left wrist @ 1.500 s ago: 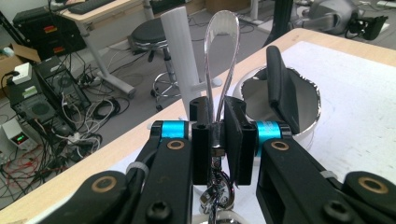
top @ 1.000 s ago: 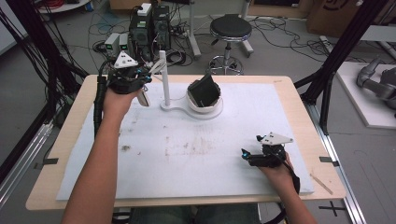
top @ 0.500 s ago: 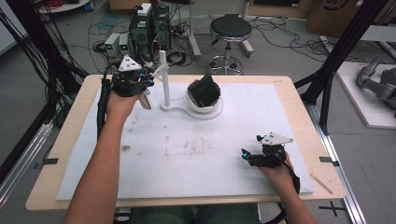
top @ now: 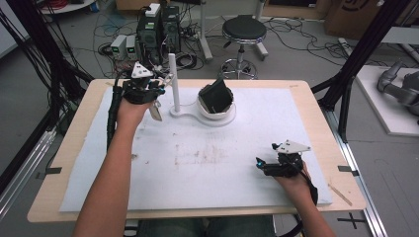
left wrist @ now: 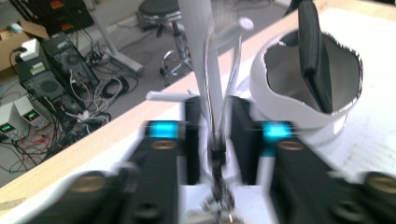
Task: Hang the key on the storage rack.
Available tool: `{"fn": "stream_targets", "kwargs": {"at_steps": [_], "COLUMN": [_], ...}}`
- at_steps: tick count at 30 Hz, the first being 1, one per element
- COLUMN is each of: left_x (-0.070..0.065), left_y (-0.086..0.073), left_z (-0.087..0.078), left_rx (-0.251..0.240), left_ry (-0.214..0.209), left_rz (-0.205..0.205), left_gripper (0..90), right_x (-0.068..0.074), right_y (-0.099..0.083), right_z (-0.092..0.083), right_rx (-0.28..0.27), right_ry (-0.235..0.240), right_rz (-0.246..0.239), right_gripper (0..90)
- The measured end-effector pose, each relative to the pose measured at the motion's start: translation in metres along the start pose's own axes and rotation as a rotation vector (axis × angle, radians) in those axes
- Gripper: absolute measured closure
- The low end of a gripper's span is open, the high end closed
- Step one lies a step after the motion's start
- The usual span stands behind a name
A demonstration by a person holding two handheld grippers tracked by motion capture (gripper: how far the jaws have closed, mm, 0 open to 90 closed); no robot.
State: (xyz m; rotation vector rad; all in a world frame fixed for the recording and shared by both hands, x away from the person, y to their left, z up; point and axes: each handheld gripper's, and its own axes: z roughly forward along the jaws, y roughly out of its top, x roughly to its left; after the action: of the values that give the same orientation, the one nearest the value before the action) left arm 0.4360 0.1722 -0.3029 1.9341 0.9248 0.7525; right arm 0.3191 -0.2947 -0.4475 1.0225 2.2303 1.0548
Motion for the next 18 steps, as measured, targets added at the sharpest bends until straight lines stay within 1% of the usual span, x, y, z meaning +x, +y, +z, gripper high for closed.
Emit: {"fn": "stream_targets", "kwargs": {"at_steps": [3,5,6,8,9,11,14,15,18], "left_x": [0.001,0.003,0.004,0.004,0.004,0.000,-0.003,-0.003,-0.004], "left_y": [-0.003,-0.005,-0.007,-0.014,-0.017,-0.029,-0.042,-0.047,-0.055], "left_z": [-0.003,-0.006,-0.008,-0.010,-0.011,-0.015,-0.019,-0.021,-0.026], "left_rx": [-0.007,-0.008,-0.008,0.008,0.015,0.012,0.017,0.026,0.028], "left_ry": [-0.003,0.000,-0.008,-0.029,-0.037,-0.061,-0.060,-0.065,-0.054], "left_rz": [-0.016,-0.029,-0.036,-0.064,-0.076,-0.092,-0.108,-0.110,-0.129], "left_gripper": [64.4,61.1,60.5,55.7,54.5,53.7,50.1,49.8,45.6], "right_x": [0.000,0.001,0.001,0.001,0.001,0.001,0.001,0.001,0.003], "right_y": [0.000,0.000,0.000,0.000,0.001,0.001,0.001,0.001,0.002], "right_z": [0.000,0.000,0.000,0.000,0.000,0.000,0.001,0.001,0.001], "right_rx": [0.000,-0.001,-0.001,-0.002,-0.001,-0.003,-0.004,-0.001,-0.002], "right_ry": [0.000,-0.001,-0.001,-0.001,-0.002,-0.007,-0.004,-0.004,-0.001], "right_rz": [-0.001,-0.001,0.003,-0.003,-0.001,-0.001,-0.004,-0.004,-0.006], "right_gripper": [17.4,17.4,17.4,17.5,17.4,17.4,17.4,17.4,17.4]}}
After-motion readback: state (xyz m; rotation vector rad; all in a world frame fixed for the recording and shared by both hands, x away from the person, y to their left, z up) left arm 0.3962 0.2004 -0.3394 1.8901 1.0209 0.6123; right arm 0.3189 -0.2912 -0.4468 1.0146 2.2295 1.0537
